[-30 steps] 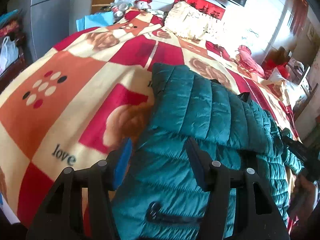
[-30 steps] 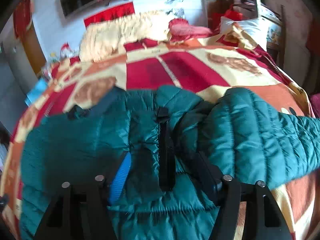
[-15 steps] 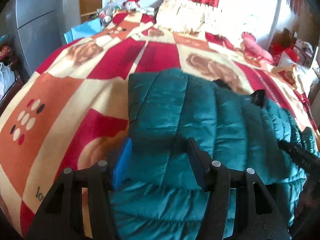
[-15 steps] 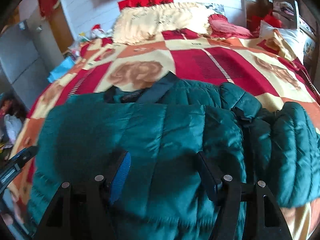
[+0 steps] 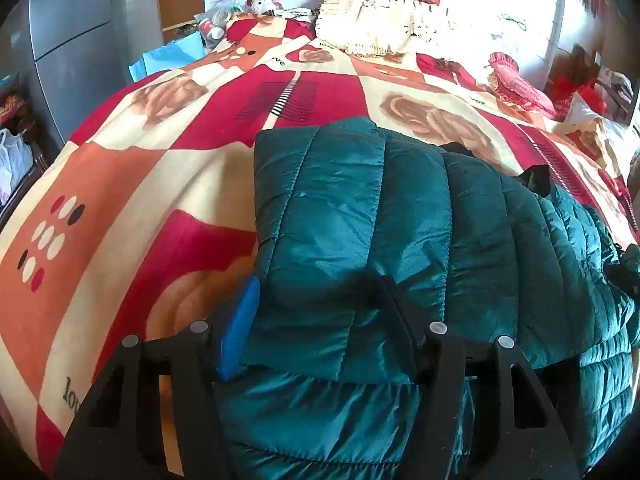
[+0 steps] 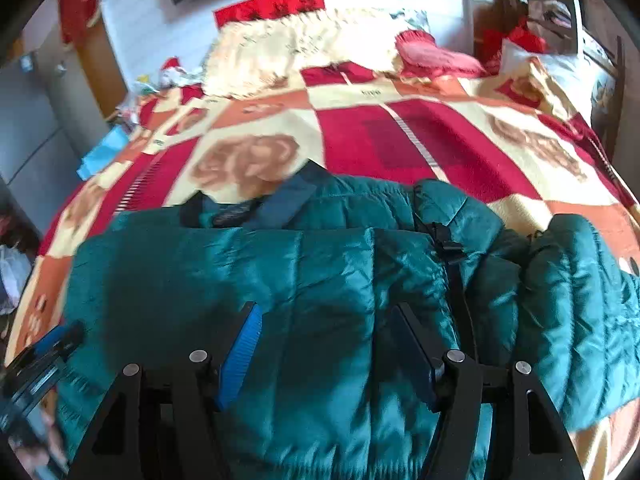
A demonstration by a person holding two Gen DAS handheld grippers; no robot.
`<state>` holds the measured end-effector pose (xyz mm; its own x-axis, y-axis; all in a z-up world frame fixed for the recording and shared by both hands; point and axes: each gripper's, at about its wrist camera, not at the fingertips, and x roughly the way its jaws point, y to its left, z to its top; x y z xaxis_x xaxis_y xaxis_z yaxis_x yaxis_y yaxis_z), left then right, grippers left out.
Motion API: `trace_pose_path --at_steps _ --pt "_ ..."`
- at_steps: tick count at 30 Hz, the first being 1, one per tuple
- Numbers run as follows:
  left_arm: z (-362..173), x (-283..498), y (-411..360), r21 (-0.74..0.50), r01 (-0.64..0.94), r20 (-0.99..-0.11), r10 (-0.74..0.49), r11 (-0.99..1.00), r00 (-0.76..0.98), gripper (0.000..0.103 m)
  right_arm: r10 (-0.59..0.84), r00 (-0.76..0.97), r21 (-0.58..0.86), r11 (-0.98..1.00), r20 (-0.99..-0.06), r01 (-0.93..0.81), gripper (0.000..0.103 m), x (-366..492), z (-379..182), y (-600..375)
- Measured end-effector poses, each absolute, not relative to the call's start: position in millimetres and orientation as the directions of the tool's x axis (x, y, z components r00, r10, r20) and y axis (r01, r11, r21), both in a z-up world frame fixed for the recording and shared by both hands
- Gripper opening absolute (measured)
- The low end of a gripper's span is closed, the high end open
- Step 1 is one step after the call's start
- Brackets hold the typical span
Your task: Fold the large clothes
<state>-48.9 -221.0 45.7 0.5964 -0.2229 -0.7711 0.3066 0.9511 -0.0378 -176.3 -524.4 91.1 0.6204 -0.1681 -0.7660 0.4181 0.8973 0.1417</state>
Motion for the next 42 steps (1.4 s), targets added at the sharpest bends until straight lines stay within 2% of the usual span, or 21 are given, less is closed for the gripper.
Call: trace_pose_path --at_steps 5,10,20,28,42 --pt "44 -49 -220 -0.033 0.302 -0.772 -0.216 0.953 0.598 0.065 -0.119 0.609 0.122 0.933 -0.785 0.339 0.065 -186 80 -502" --pt "45 -49 -217 -0.039 0.303 -0.778 -0.219 0.952 0.589 0.066 -0.141 0.557 0.095 0.923 -0.819 0.374 0.065 -180 52 -508" --pt "66 -80 -213 -0.047 0.336 -0.757 -0.253 0.941 0.603 0.066 -0.157 0.6 0.106 0.919 -0.784 0.38 0.065 -213 91 -500" --pt "75 -107 -210 -0.037 0.361 -0.745 -0.267 0.932 0.612 0.066 -0.166 0.538 0.096 0.901 -0.827 0.424 0.066 -202 57 -504" --pt "85 -152 -199 -0.066 0.381 -0.733 -0.304 0.922 0.609 0.066 -0.152 0.557 0.097 0.915 -0.817 0.391 0.068 -259 85 -476"
